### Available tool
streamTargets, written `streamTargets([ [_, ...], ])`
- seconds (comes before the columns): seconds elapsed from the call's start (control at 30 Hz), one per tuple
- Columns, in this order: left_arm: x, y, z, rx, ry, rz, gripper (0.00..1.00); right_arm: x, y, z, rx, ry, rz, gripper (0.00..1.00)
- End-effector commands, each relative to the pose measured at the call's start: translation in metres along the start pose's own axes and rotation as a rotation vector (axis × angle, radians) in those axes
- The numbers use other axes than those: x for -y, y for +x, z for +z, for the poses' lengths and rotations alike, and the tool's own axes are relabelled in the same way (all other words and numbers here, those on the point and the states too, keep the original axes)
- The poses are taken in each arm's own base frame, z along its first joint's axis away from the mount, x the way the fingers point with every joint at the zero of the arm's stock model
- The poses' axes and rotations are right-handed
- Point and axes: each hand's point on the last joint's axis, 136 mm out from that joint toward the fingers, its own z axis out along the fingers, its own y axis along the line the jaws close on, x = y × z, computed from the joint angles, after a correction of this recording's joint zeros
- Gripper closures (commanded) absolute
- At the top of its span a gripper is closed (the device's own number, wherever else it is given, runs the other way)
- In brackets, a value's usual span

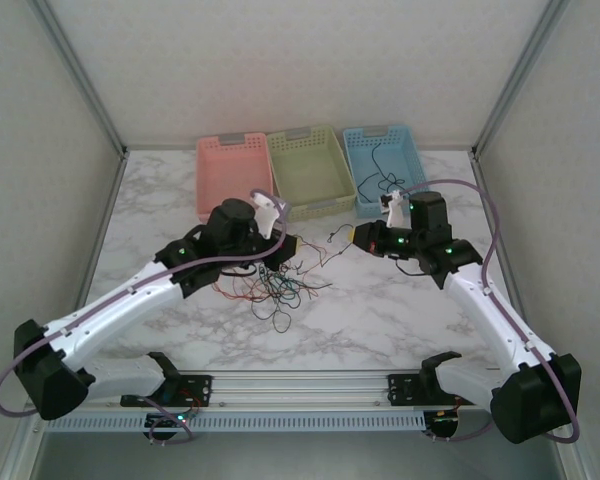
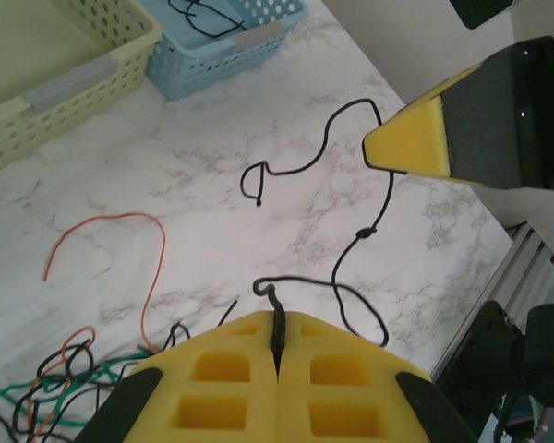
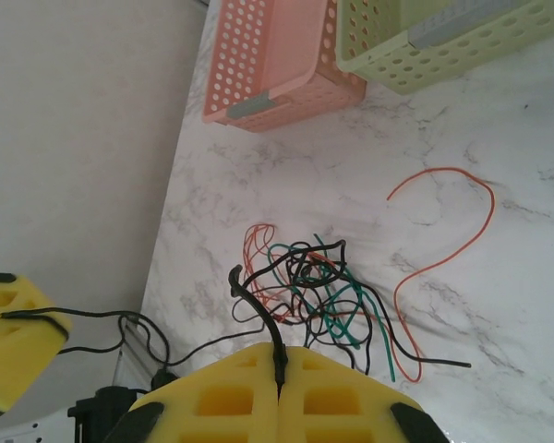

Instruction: Untangle the cables

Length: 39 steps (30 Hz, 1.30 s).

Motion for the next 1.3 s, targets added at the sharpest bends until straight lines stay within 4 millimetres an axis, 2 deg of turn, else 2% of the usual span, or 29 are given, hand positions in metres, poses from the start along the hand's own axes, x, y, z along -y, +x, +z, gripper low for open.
streamTargets([
  [0.0,0.019,-0.030,0.006,0.049,0.067,0.026,1.00,-0.020,-0.012,-0.007,0.035,-0.059,-0.047,1.00],
  [0.2,0.026,-0.067,0.040,0.054,0.071,0.038,1.00,-0.008,-0.023,-0.009,0.073,0.033,-0.076,1.00],
  [0.33,0.029,-0.102,0.072,0.062,0.077,0.041,1.00,0.014,-0.047,-0.013,0.140,0.207,-0.087,1.00],
  [0.43,0.026,-0.137,0.099,0.092,0.078,0.039,1.00,0.028,-0.072,-0.020,0.221,0.329,-0.102,1.00],
  [0.53,0.019,-0.166,0.135,0.096,0.091,0.023,1.00,0.036,-0.099,-0.025,0.312,0.416,-0.132,1.00],
  [0.67,0.008,-0.197,0.183,0.116,0.130,-0.021,1.00,0.055,-0.137,-0.027,0.415,0.541,-0.161,1.00],
  [0.8,-0.003,-0.222,0.213,0.221,0.209,-0.064,1.00,0.085,-0.171,-0.024,0.499,0.658,-0.146,1.00],
  [0.87,-0.014,-0.227,0.228,0.273,0.222,-0.096,1.00,0.098,-0.187,-0.018,0.517,0.673,-0.129,1.00],
  [0.97,-0.026,-0.224,0.248,0.311,0.226,-0.114,1.00,0.112,-0.205,-0.003,0.511,0.678,-0.113,1.00],
  [1.03,-0.035,-0.218,0.263,0.319,0.220,-0.132,0.94,0.122,-0.217,0.010,0.497,0.688,-0.112,1.00],
  [1.07,-0.040,-0.214,0.269,0.318,0.214,-0.137,0.87,0.127,-0.220,0.015,0.488,0.693,-0.111,0.99],
  [1.17,-0.053,-0.200,0.286,0.299,0.196,-0.146,0.75,0.148,-0.228,0.033,0.446,0.734,-0.082,0.82],
  [1.27,-0.063,-0.188,0.297,0.273,0.184,-0.156,0.60,0.159,-0.231,0.045,0.422,0.748,-0.066,0.70],
])
